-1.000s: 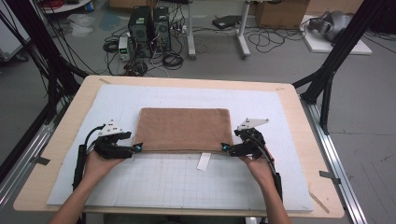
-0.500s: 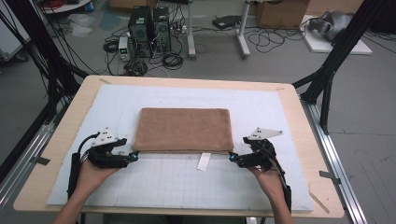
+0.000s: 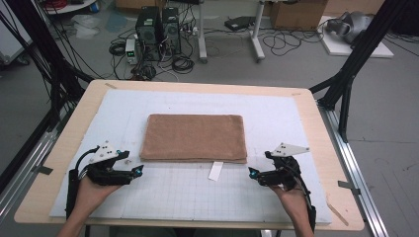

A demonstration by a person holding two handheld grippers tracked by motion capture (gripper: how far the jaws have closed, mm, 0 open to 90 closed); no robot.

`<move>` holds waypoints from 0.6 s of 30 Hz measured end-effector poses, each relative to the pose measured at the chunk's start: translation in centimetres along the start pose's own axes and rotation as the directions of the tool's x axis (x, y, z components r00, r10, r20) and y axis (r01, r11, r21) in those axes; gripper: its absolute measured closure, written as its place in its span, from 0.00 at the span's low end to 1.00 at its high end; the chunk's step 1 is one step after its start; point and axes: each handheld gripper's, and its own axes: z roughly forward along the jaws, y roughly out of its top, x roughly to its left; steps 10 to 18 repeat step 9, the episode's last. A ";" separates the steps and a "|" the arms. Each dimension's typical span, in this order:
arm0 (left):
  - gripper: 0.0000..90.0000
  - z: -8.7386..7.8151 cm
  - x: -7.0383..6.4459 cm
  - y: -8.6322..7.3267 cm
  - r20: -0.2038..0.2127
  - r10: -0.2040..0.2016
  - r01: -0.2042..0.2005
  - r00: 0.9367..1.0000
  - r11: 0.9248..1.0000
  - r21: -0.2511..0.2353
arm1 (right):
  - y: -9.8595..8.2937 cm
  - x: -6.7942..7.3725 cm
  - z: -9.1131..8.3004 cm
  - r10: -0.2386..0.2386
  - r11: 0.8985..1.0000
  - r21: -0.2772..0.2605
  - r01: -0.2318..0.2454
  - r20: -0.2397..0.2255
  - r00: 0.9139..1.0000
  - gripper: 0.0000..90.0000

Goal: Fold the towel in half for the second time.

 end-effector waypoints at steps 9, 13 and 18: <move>0.27 0.0 -0.4 -0.5 -0.014 0.002 -0.002 1.000 1.000 -0.004 | -0.3 0.4 0.0 -0.008 1.000 -0.007 0.008 -0.011 1.000 0.14; 0.27 0.0 -0.4 -0.5 -0.014 0.002 -0.002 1.000 1.000 -0.004 | -0.3 0.4 0.0 -0.008 1.000 -0.007 0.008 -0.011 1.000 0.14; 0.27 0.0 -0.4 -0.5 -0.014 0.002 -0.002 1.000 1.000 -0.004 | -0.3 0.4 0.0 -0.008 1.000 -0.007 0.008 -0.011 1.000 0.14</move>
